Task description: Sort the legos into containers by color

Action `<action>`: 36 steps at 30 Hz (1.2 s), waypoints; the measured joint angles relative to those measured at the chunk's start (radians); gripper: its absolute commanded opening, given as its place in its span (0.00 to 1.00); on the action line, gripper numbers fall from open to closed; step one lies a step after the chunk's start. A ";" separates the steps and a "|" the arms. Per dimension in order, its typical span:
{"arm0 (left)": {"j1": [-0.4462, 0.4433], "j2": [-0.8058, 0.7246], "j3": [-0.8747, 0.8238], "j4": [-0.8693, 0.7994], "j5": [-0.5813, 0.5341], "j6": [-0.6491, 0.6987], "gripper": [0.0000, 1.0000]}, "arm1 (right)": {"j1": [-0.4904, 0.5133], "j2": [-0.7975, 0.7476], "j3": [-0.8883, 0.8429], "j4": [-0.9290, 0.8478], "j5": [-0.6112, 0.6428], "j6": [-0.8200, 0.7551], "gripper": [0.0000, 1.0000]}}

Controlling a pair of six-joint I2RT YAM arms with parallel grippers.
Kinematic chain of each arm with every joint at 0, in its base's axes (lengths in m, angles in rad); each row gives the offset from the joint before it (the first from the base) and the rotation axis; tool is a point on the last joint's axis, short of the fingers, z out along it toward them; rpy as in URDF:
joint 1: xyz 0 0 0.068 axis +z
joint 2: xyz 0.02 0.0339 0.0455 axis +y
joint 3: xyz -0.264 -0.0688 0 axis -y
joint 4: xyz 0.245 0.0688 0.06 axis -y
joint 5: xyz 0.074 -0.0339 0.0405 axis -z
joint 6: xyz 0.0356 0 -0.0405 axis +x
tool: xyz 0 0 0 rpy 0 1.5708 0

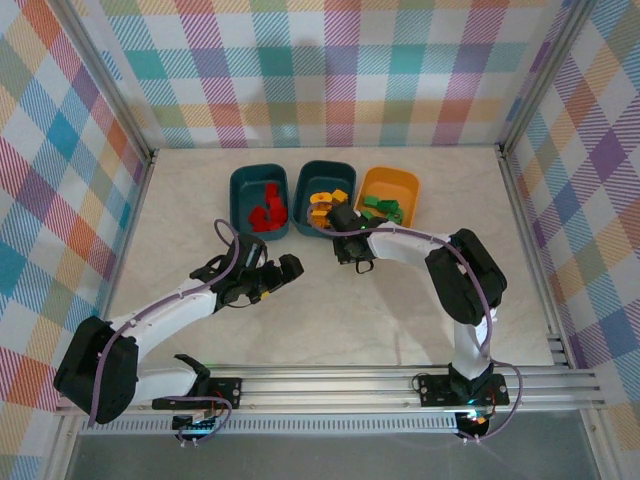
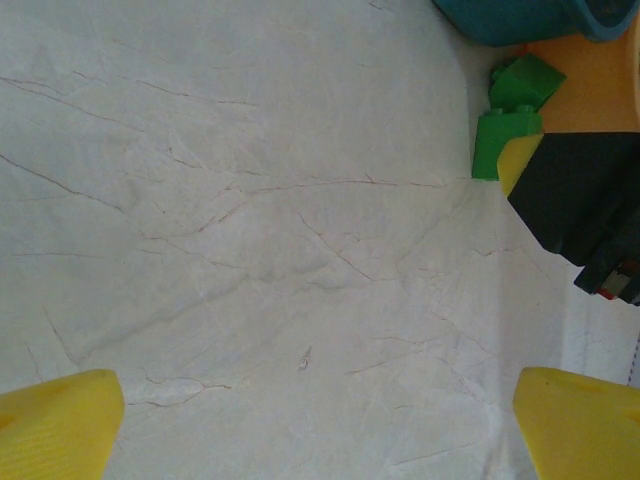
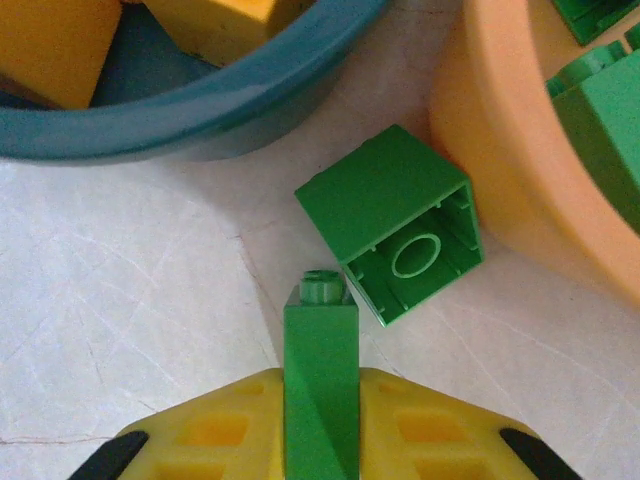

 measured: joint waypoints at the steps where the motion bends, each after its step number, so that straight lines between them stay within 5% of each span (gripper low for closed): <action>1: 0.000 0.000 0.000 0.000 0.000 0.000 1.00 | 0.000 0.000 0.000 0.000 0.000 -0.002 0.18; 8: 0.000 -0.001 0.000 -0.002 0.000 0.000 1.00 | 0.002 -0.013 0.000 -0.005 -0.007 -0.011 0.13; 15: 0.000 -0.012 0.000 -0.003 0.000 0.000 1.00 | -0.017 -0.196 0.031 -0.038 -0.016 -0.045 0.12; 24: 0.000 -0.012 0.000 -0.004 0.011 0.000 1.00 | -0.304 -0.090 0.124 -0.021 -0.061 -0.108 0.14; 26: 0.000 -0.021 0.000 -0.011 0.011 0.000 1.00 | -0.326 -0.053 0.137 -0.027 -0.066 -0.132 0.18; 30: 0.000 -0.060 0.000 -0.031 0.006 0.004 1.00 | -0.327 -0.006 0.179 -0.064 -0.077 -0.175 0.53; 36: 0.000 -0.087 0.000 -0.030 -0.002 0.011 1.00 | -0.287 -0.068 0.166 -0.061 -0.007 -0.200 0.57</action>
